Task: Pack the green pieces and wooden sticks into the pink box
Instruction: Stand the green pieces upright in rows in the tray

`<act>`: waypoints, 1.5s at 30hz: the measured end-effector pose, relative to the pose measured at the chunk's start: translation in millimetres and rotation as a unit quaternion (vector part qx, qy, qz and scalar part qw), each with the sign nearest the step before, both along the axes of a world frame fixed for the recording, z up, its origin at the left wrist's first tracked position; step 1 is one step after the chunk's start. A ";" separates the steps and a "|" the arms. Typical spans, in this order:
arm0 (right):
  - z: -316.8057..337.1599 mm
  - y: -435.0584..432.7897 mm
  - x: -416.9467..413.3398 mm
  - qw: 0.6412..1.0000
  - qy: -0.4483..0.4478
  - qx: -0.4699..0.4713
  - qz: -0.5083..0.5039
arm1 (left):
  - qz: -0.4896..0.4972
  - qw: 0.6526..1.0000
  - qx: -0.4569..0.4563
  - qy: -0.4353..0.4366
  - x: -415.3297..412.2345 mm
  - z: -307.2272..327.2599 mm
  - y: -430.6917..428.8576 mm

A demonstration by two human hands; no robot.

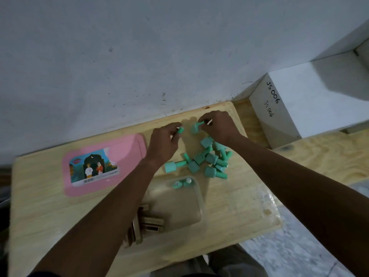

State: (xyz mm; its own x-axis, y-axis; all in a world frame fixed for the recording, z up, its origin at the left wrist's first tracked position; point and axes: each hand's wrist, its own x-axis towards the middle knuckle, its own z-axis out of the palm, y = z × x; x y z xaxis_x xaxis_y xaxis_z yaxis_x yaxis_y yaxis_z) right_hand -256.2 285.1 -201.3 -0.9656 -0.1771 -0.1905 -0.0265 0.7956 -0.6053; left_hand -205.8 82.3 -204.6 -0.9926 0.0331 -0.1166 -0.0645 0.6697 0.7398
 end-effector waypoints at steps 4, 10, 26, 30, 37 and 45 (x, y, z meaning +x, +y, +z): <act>35.2 10.5 22.6 0.989 -0.021 -0.142 -0.046 | 0.093 0.971 0.210 -0.070 24.6 36.7 -20.1; 81.4 20.3 74.7 0.980 -0.033 -0.194 -0.002 | 0.216 0.866 0.433 -0.124 90.3 86.2 -16.0; 67.3 0.5 167.4 0.987 -0.041 -0.122 0.101 | 0.280 0.882 0.370 -0.077 186.8 72.1 -3.9; 58.1 -6.4 174.7 0.985 -0.033 -0.097 0.137 | 0.220 0.959 0.177 -0.023 193.2 48.1 -6.4; 47.2 -15.6 177.6 0.971 0.058 0.028 0.232 | 0.118 0.992 0.039 0.031 193.6 28.2 4.6; 35.1 -21.5 177.1 0.945 0.156 0.127 0.258 | 0.084 0.995 0.003 0.047 189.9 18.9 9.8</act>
